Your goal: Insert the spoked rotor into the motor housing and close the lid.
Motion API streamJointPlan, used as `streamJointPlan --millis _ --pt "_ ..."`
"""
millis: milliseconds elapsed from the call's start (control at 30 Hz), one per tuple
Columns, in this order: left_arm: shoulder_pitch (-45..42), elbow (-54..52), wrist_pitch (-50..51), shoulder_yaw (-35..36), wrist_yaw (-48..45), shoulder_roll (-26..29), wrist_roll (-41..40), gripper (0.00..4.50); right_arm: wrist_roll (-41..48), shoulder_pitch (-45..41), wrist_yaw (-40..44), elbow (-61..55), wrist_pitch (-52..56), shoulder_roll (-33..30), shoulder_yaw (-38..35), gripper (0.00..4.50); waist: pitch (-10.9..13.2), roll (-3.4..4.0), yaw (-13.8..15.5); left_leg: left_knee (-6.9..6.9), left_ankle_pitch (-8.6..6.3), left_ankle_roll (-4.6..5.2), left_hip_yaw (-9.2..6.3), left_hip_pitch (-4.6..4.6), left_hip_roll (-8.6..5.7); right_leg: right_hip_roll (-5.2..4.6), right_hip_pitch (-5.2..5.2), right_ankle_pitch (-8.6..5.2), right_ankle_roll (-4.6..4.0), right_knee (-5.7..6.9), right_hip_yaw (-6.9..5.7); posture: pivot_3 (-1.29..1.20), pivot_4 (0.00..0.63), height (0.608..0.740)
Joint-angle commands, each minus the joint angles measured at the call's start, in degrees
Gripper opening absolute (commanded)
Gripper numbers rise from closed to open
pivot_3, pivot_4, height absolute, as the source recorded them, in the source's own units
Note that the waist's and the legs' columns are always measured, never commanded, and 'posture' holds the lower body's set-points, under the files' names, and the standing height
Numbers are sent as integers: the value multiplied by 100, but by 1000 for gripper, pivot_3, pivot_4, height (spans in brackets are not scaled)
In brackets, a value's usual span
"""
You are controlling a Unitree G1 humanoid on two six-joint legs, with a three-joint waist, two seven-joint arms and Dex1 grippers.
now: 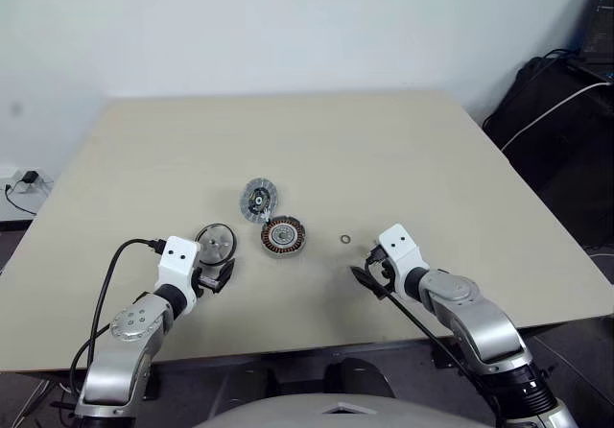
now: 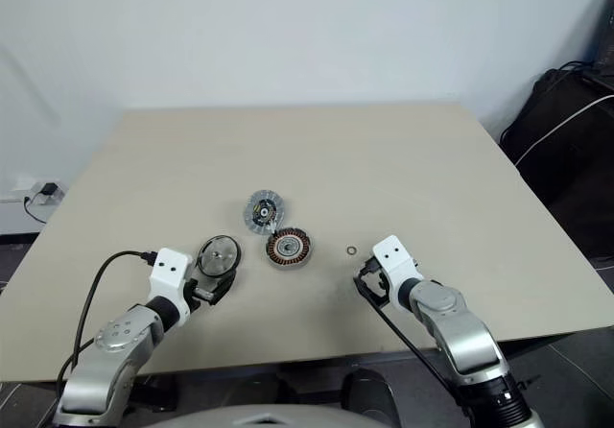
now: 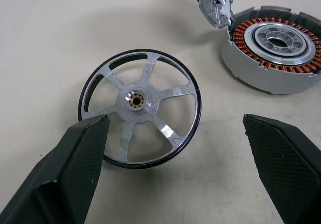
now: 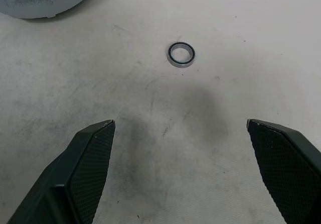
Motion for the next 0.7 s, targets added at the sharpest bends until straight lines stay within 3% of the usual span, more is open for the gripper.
streamJointPlan --millis 33,400,700 --pt "-62 -186 -121 90 22 11 -10 4496 -48 -118 -56 -117 -61 30 -101 4478 0 0 0 0 0 0 0 0 0 0 0 0 0 0 0 0 0 740" --pt "-93 -152 -75 63 32 6 6 4496 -8 -92 -107 -74 -142 142 -159 4478 0 0 -2 0 0 -1 0 0 0 1 0 0 0 0 0 0 0 740" --pt "-123 -122 -54 46 32 -7 -1 4496 -136 -679 -591 617 -459 869 -171 4478 0 1 -18 1 4 -7 0 0 0 2 0 3 5 2 0 0 0 740"
